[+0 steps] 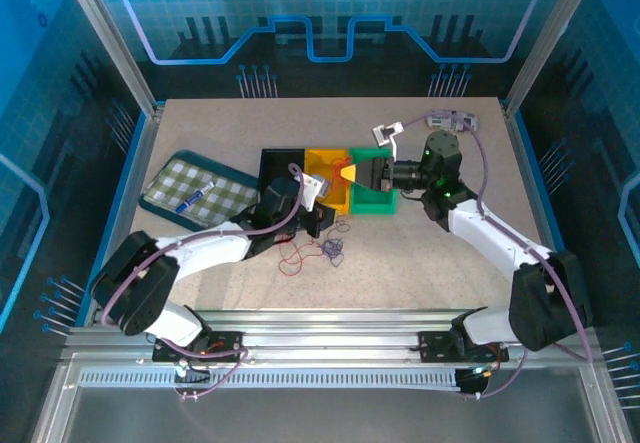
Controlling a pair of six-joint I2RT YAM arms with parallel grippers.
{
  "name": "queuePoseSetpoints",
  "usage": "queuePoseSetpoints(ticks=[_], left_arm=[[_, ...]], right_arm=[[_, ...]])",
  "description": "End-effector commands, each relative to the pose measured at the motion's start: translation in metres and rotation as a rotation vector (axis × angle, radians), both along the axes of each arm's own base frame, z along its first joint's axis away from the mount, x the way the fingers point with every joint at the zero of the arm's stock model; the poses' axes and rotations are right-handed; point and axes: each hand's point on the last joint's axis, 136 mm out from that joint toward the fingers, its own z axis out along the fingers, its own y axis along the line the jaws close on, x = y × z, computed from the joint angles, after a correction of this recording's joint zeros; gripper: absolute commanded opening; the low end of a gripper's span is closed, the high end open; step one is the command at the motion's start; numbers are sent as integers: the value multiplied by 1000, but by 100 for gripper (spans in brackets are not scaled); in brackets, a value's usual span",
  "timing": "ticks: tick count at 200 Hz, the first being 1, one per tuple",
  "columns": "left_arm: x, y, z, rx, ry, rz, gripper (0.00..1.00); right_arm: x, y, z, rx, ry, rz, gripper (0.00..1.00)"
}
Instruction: Untangle the cables
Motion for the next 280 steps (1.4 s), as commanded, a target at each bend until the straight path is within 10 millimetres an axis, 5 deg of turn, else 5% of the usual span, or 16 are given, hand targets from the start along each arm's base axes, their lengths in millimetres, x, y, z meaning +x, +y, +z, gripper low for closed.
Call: queuePoseSetpoints(ticks=[1, 31, 49, 64, 77, 99, 118, 154, 198, 211, 248, 280], left_arm=[[-28, 24, -19, 116, 83, -29, 0], [-50, 54, -44, 247, 176, 13, 0], [-51, 63, -50, 268, 195, 53, 0], [-45, 69, -51, 295, 204, 107, 0], [-41, 73, -50, 304, 202, 138, 10], [-33, 75, -39, 264, 197, 168, 47], [-24, 75, -24, 209, 191, 192, 60], [6, 97, 5, 154, 185, 392, 62], [18, 156, -3, 147, 294, 706, 77], [16, 164, -8, 147, 316, 727, 80], [7, 165, -14, 194, 347, 688, 82], [-6, 160, -21, 248, 380, 601, 81]], right_arm=[[18, -17, 4, -93, -94, -162, 0], [46, -57, -18, -261, -123, -482, 0], [54, -67, -25, -310, -122, -533, 0], [51, -55, -33, -330, -94, -463, 0], [50, -40, -42, -348, -73, -394, 0], [49, -13, -55, -388, -54, -300, 0], [55, 5, -69, -417, -22, -255, 0], [76, 25, -104, -514, 40, -229, 0], [98, 42, -143, -601, 104, -189, 4], [106, 44, -149, -613, 101, -195, 9], [127, 44, -147, -640, 78, -243, 43], [129, 47, -137, -624, 43, -237, 50]])
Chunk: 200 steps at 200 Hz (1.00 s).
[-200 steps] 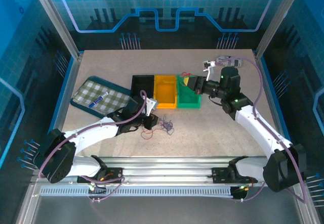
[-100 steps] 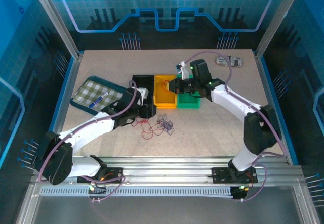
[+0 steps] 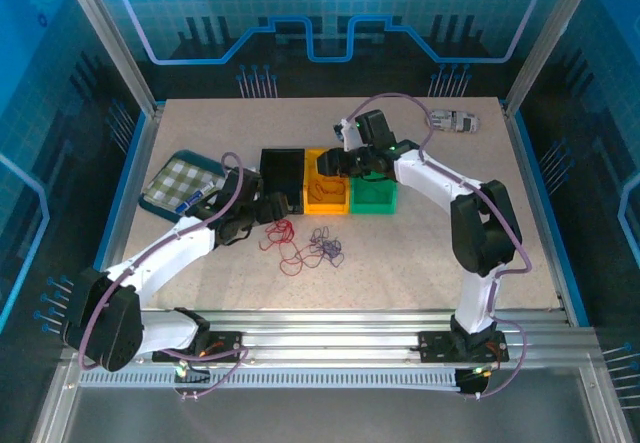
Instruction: Untangle the cables
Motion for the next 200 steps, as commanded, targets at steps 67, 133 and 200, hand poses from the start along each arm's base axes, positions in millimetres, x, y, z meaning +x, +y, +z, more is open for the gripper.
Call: queuePoseSetpoints(ticks=[67, 133, 200], left_arm=[[-26, -40, -15, 64, 96, -282, 74], [-21, -56, -41, 206, 170, -349, 48], [0, -53, -47, 270, 163, -294, 4]], right_arm=[[-18, 5, 3, 10, -14, 19, 47], [-26, -5, 5, -18, -27, 7, 46], [-61, -3, 6, 0, -16, 99, 46]])
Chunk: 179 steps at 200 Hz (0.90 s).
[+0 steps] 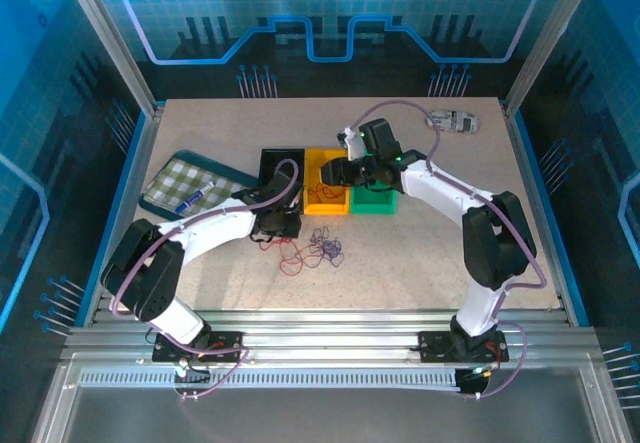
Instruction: Untangle the cables
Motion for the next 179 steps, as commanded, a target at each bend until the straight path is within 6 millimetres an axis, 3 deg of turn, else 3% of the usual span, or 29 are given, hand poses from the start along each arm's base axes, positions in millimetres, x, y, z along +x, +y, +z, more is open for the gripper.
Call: queuePoseSetpoints(ticks=[1, 50, 67, 94, 130, 179], left_arm=[[13, 3, 12, 34, -45, 31, 3], [15, -8, 68, -214, -127, 57, 0], [15, -8, 86, -364, -110, 78, 0], [9, -14, 108, -516, -78, 62, 0], [-8, -25, 118, -588, -5, 17, 0], [-28, -26, 123, -619, 23, -24, 0]], right_arm=[[-29, 6, 5, 14, -2, 88, 46], [-116, 22, -39, -74, 100, 353, 45], [-130, 34, -54, -96, 116, 413, 46], [-132, 48, -78, -122, 149, 444, 46], [-125, 46, -109, -211, 193, 441, 46], [-133, 51, -78, -66, 73, 499, 60]])
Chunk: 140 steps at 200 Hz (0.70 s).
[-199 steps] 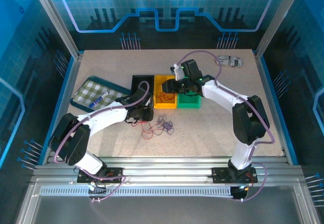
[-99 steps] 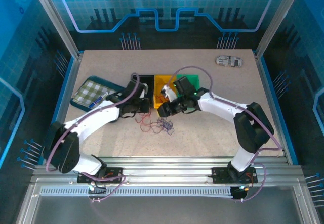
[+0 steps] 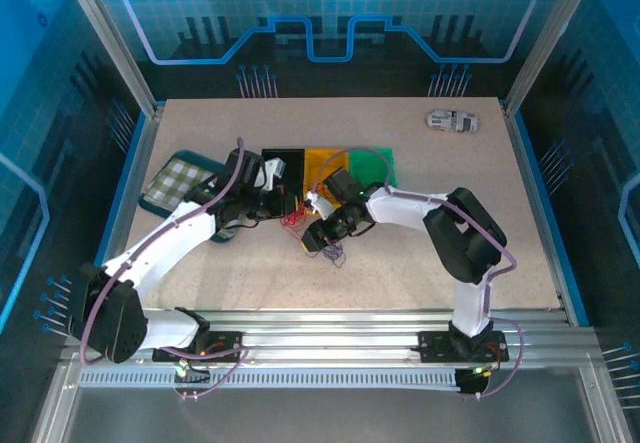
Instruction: Untangle the cables
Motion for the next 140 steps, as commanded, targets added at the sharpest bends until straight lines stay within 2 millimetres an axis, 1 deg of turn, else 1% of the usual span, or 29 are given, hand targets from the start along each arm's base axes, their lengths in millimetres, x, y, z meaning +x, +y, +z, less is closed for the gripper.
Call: queuePoseSetpoints(ticks=[1, 17, 30, 54, 78, 101, 110, 116, 128, 140], left_arm=[[-21, -6, 8, -64, 36, -58, 0], [-27, -11, 11, -94, 47, -94, 0], [-31, -16, 15, -123, 53, -127, 0], [-39, -26, 24, -187, 54, -190, 0], [-45, -36, 36, -264, 54, -246, 0], [-48, -42, 48, -307, 45, -281, 0], [-49, -43, 52, -321, 45, -292, 0], [-50, -44, 54, -325, 44, -297, 0], [-49, -44, 58, -331, 35, -296, 0], [-48, -45, 61, -341, 30, -300, 0]], right_arm=[[-8, 3, 29, 115, -60, 50, 60], [-13, 3, 40, 156, -114, 64, 61], [-13, 1, 48, 165, -175, 57, 61], [-5, 0, 60, 158, -274, 25, 63], [8, 1, 70, 155, -366, -13, 64], [18, 6, 74, 162, -403, -27, 62], [19, 9, 73, 166, -398, -23, 56], [20, 11, 72, 169, -392, -17, 50], [19, 12, 68, 160, -377, -14, 31], [21, 8, 64, 146, -385, -35, 14]])
